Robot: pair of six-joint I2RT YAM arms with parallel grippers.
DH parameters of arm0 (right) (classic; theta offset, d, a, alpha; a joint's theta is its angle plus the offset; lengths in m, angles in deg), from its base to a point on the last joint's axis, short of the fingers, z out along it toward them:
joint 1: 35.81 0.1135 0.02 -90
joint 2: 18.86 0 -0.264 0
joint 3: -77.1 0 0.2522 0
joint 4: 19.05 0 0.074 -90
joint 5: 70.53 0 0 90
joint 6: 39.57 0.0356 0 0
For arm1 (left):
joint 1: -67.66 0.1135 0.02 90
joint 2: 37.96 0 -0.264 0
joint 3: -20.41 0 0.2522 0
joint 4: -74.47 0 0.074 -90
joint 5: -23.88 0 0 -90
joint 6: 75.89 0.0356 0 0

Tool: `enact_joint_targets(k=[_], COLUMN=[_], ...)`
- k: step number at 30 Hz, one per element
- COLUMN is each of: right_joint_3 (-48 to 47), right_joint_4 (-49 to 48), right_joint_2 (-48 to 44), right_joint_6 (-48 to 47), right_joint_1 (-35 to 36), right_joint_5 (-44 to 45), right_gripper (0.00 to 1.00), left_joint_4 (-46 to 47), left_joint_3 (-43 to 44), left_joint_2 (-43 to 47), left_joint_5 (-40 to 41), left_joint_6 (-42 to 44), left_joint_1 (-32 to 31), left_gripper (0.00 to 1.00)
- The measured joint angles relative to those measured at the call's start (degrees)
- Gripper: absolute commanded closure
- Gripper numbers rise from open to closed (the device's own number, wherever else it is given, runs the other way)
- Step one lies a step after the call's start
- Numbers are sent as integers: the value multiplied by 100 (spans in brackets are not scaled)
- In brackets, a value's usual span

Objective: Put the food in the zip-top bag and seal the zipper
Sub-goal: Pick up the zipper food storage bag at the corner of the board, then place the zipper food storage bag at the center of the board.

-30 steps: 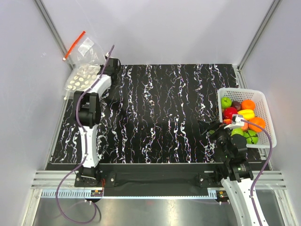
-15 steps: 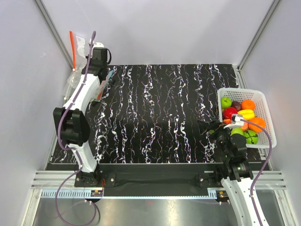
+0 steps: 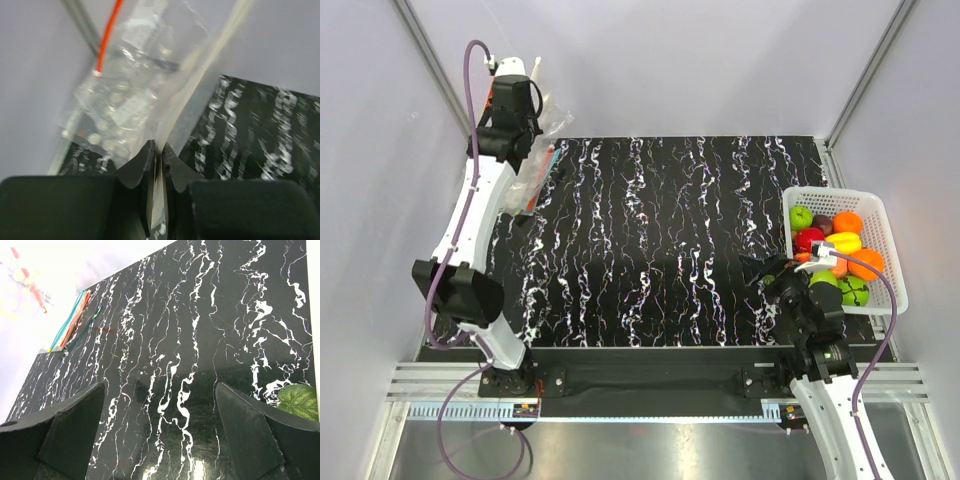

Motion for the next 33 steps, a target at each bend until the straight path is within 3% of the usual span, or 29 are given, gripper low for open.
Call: enact_joint_targets(k=[4, 7, 16, 19, 25, 30, 33], right_joint_3=[0, 0, 0, 0, 0, 4, 11], right_joint_4=[0, -7, -13, -15, -61, -210, -372], right_joint_2=[31, 31, 61, 70, 142, 361, 601], right_joint_6=[0, 0, 0, 0, -2, -2, -7], right_joint_1=[0, 0, 0, 0, 0, 0, 0], right_joint_5=[-2, -2, -4, -7, -7, -129, -284], right_gripper=[0, 0, 0, 1, 0, 0, 17], left_joint_4=[212, 352, 643, 656, 564, 542, 535], left_joint_3=[-1134, -2022, -3589, -3720, -3777, -3836, -4129], left_joint_2=[835, 1320, 1329, 1145, 883, 964, 1300], left_joint_5=[-710, -828, -374, -111, 168, 76, 85], left_joint_6=[-544, -807, -1032, -1106, -1217, -1303, -1325], left_joint_1=[-304, -872, -2992, -3661, -4874, -5458, -5403], left_gripper=[84, 83, 82, 75, 45, 36, 33])
